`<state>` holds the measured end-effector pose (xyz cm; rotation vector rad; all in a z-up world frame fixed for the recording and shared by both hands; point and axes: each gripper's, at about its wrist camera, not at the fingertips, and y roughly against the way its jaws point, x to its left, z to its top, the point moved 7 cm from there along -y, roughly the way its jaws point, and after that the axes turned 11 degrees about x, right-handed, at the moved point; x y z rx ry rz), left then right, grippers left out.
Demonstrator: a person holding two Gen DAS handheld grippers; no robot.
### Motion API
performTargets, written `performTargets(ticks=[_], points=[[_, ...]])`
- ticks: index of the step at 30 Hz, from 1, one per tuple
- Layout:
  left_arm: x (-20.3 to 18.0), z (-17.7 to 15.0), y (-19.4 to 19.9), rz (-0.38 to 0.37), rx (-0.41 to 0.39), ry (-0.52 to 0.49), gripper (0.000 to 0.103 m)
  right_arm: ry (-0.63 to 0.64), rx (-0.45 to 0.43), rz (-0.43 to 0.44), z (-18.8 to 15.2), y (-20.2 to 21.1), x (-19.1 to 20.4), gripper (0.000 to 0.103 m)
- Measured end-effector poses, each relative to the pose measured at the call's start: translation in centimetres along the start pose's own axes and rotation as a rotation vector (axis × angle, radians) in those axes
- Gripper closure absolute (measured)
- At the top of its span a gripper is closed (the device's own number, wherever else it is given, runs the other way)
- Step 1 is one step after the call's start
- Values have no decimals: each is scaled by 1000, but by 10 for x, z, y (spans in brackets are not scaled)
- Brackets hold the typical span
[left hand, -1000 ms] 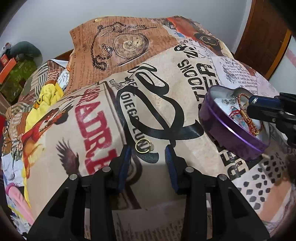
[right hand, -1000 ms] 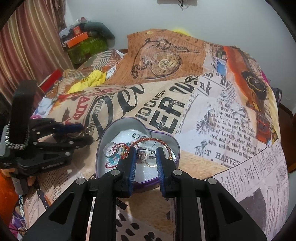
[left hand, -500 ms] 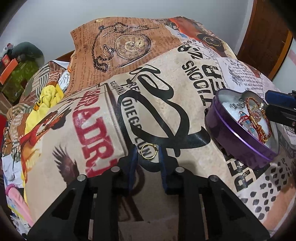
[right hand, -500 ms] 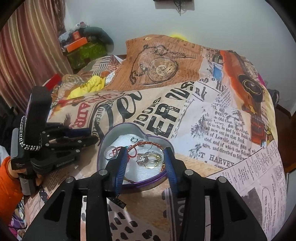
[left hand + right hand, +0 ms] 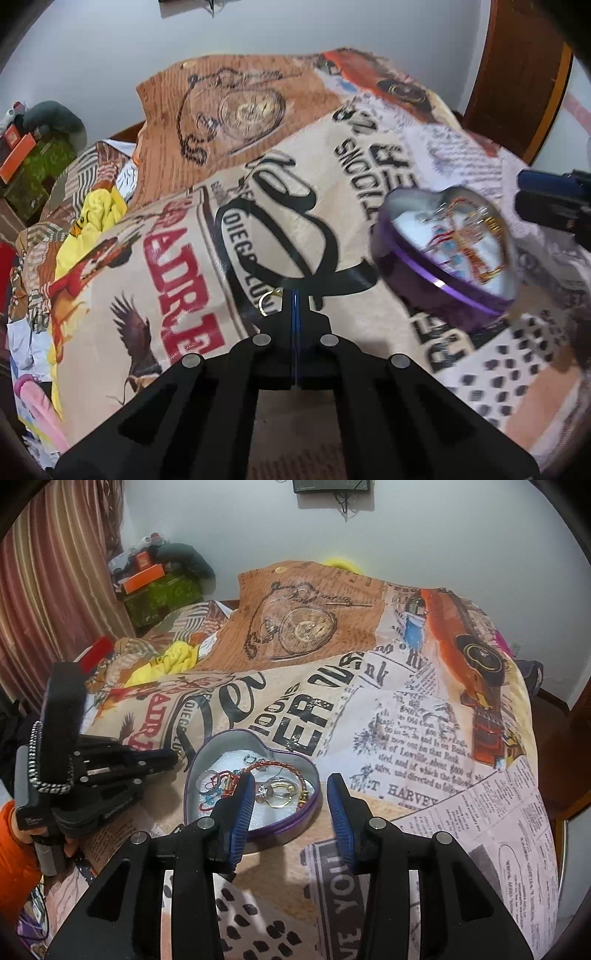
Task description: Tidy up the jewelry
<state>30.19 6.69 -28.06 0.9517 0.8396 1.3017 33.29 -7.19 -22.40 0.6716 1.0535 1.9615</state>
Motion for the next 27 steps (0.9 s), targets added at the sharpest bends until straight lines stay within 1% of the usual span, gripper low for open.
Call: performTargets(ticks=[8,12,17,19,22,23,24,25,26,27], points=[[-32,14,64,-57,-148,-43,103,-21,-22,-8,-4,13,-6,66],[-33,19,93,-48,-210,-44,103,-27,-32,-10,-6,20,-9,66],[-13,24,120,-62,-251,4,103,-39,-51,-8,-9,28,-15,66],[-7,24,125,-42,-261,15,103,-48,-59,-4,-9,29,-17,66],[-6,22,123,-22,-248,3,103,-61,-62,4,-10,29,-20,66],[-7,20,116,-19,-227,-8,103,-65,-61,7,-11,29,-20,66],[-8,18,106,-16,-199,-14,102,-65,-59,9,-11,28,-21,66],[-8,16,99,-13,-178,-17,95,-64,-57,9,-11,27,-21,66],[-9,12,83,-8,-128,-21,88,-63,-56,8,-12,27,-20,66],[-8,10,74,-3,-105,-21,72,-62,-54,8,-12,26,-21,66]])
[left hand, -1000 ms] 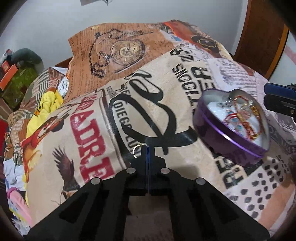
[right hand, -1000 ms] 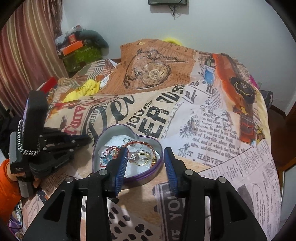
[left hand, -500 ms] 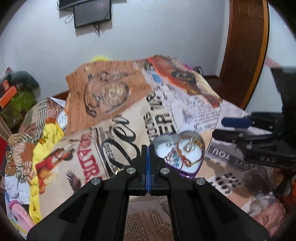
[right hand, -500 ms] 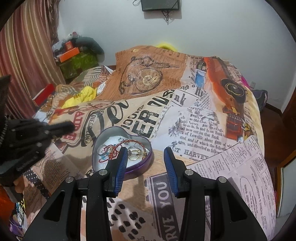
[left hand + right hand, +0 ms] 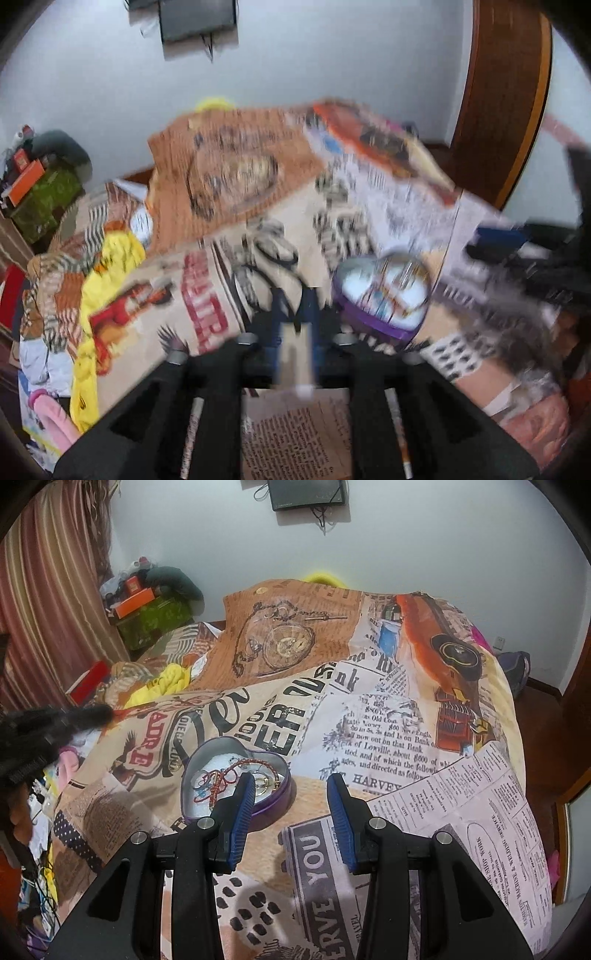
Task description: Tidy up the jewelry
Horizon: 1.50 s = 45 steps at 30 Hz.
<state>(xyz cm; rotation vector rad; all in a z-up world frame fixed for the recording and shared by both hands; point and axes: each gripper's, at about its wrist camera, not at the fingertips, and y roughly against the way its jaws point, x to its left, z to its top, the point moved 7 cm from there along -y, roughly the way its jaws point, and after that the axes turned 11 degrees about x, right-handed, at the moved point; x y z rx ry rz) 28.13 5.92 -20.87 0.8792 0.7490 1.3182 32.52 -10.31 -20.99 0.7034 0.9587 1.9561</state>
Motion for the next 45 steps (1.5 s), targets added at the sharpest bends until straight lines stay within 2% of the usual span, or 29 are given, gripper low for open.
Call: performTargets(ticks=[1,5,9,11,16,25,28,32,35,41,45], points=[[2,-4,-16,11,34,4,61,-1,3,1,0,-1,0,66],[8,-17,-60,12,132,21,60,-6,9,7,-2,-5,-3,66],[19,-24,-92,-20,199,74,63,-9,21,12,-3,-11,-5,66],[24,-22,-96,-40,187,100,64,-8,28,16,-4,-14,-5,66],[30,-20,-105,-24,188,113,85,-2,36,29,-6,-19,-2,66],[24,-20,-95,-14,166,100,86,15,31,19,-6,-16,2,66],[15,-17,-77,-26,124,92,86,12,13,15,-4,-8,1,66],[-13,-1,-39,-75,30,51,86,10,-3,8,-2,-1,2,66],[-36,10,-25,-130,-4,14,86,16,-15,-1,0,3,3,66],[-78,13,-34,-176,18,-63,86,35,-39,-20,0,17,8,66],[-86,12,-35,-167,15,-77,86,42,-52,-40,-1,26,9,66]])
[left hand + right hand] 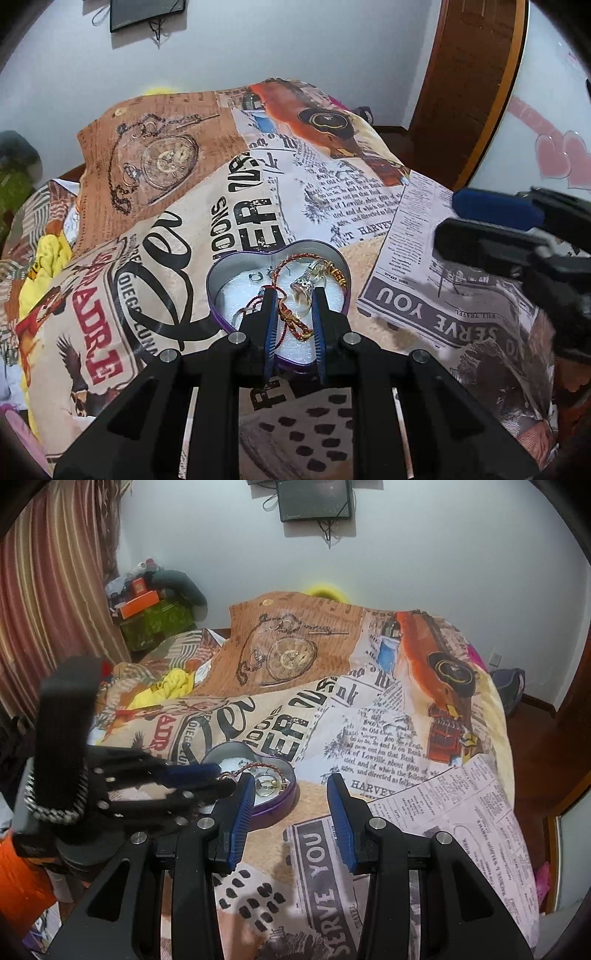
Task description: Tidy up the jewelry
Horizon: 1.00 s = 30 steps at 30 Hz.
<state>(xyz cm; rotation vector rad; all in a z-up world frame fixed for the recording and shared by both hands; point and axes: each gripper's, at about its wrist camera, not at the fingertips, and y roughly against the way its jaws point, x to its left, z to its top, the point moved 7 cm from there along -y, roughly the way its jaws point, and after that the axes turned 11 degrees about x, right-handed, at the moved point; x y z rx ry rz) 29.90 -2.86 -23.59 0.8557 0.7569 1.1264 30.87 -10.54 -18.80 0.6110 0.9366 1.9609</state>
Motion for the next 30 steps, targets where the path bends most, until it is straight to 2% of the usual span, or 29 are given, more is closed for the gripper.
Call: performTargets(ticks=[4,10,12,15,16,20,23,25,27,30], points=[[1,-2,16,-3,-24,20,85,6,-25,-16,1,14,2,66],[10,2,81,25,-157,79,85,10,-96,-34,5,47,15,66],[10,2,114,48,-230,99,82,15,-138,-43,7,66,21,66],[7,-1,155,86,-334,109,72,22,-212,-60,10,95,31,66],[4,-4,175,96,-384,112,70,24,-238,-66,10,105,34,66],[-9,-12,225,110,-500,108,63,22,-352,-86,8,150,46,66],[-18,-21,253,158,-578,110,50,11,-428,-81,5,179,54,66],[-23,-28,268,168,-619,114,44,4,-471,-83,2,194,58,60],[-26,-34,279,166,-645,121,40,-6,-519,-93,-2,208,61,48],[-33,-42,292,169,-680,124,31,-11,-574,-112,-8,224,66,44]])
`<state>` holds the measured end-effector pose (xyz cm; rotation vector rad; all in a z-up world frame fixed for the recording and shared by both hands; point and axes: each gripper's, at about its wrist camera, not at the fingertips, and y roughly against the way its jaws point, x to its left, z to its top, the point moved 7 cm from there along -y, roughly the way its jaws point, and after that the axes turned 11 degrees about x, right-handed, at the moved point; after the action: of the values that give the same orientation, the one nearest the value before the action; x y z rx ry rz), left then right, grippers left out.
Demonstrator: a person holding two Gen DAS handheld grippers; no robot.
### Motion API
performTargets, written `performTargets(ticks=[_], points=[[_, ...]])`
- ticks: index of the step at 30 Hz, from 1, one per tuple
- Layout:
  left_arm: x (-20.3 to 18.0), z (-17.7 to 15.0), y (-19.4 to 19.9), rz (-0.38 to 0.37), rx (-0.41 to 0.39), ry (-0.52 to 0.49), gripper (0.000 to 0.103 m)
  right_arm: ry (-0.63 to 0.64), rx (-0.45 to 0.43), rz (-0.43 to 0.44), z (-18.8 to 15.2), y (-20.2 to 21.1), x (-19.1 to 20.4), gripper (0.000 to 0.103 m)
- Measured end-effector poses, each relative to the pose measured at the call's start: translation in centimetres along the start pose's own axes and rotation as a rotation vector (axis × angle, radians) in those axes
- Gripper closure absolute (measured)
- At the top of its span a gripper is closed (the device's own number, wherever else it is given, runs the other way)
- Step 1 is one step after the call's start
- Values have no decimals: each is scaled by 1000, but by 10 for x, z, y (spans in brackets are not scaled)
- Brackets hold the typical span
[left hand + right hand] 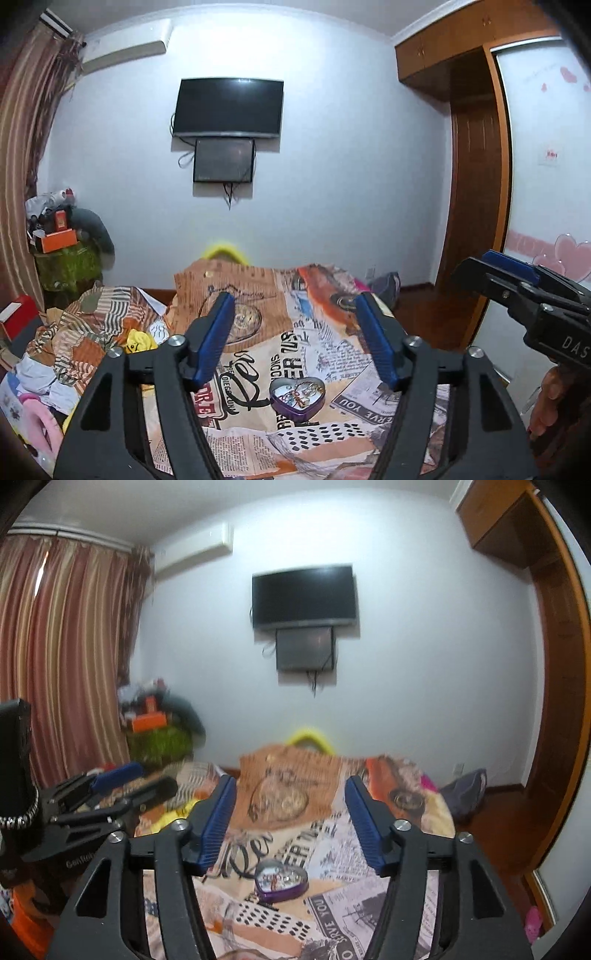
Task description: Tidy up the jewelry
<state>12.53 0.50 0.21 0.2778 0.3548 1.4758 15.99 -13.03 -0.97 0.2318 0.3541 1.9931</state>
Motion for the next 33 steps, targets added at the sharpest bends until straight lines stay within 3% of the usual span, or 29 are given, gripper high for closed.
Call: performTargets(ticks=[2,4,6,11,33], points=[[-2,0,7,4,-19,2,17,-3,-16,-9,1,5,2,42],[-4,-2,16,-2,-39,7,6,-14,-27,-18,0,6,2,26],[-5,-3,20,5,-49,3,6,-31,-51,-41,-1,10,1,13],[-7,-6,23,14,-43,5,6,-42,-57,-79,-3,11,-1,2],[-6,-10,27,23,-44,24,3,-46,-24,-87,-14,19,-6,2]])
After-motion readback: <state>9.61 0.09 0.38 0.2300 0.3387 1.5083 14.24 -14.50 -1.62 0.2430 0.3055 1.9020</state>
